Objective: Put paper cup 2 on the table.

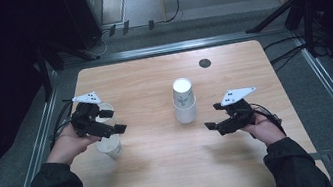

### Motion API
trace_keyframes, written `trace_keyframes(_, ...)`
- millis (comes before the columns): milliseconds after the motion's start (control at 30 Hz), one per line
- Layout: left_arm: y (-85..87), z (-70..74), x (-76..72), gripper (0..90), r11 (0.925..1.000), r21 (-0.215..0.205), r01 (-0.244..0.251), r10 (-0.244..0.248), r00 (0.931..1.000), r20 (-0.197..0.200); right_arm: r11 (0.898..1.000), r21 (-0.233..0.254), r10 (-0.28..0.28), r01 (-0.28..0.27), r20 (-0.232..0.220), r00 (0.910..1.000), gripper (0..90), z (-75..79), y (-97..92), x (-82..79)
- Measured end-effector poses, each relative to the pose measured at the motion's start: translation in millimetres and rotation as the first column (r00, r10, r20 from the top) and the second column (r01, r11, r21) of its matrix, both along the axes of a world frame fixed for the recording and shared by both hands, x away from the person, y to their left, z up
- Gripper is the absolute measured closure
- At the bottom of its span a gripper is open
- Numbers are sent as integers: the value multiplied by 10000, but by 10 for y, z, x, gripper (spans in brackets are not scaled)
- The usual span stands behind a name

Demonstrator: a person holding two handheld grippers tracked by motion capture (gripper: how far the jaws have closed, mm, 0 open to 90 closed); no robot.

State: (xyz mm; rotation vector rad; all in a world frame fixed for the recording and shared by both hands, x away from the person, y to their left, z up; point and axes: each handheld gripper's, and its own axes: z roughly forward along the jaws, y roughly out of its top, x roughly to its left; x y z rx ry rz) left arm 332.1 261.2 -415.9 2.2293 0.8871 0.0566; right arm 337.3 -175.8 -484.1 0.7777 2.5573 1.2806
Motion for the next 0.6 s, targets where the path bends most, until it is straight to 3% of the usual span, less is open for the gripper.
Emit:
trace_keyframes(67,-49,-11,14,133,9999,70,81,-81,10000,-21,10000,-18,-26,26,33,10000,217,0,-8,-8)
trace_keyframes(200,-170,-16,12,133,9993,-282,252,-250,9997,76,10000,-16,2,-2,84,10000,217,7,-12,-9)
trace_keyframes(433,-376,-40,-3,133,9980,9,626,-626,9980,101,10000,46,83,-84,123,9999,217,9,11,-13)
trace_keyframes(600,-534,-61,-10,133,9969,-8,791,-791,9967,154,9998,16,194,-195,105,9998,217,-1,22,-12)
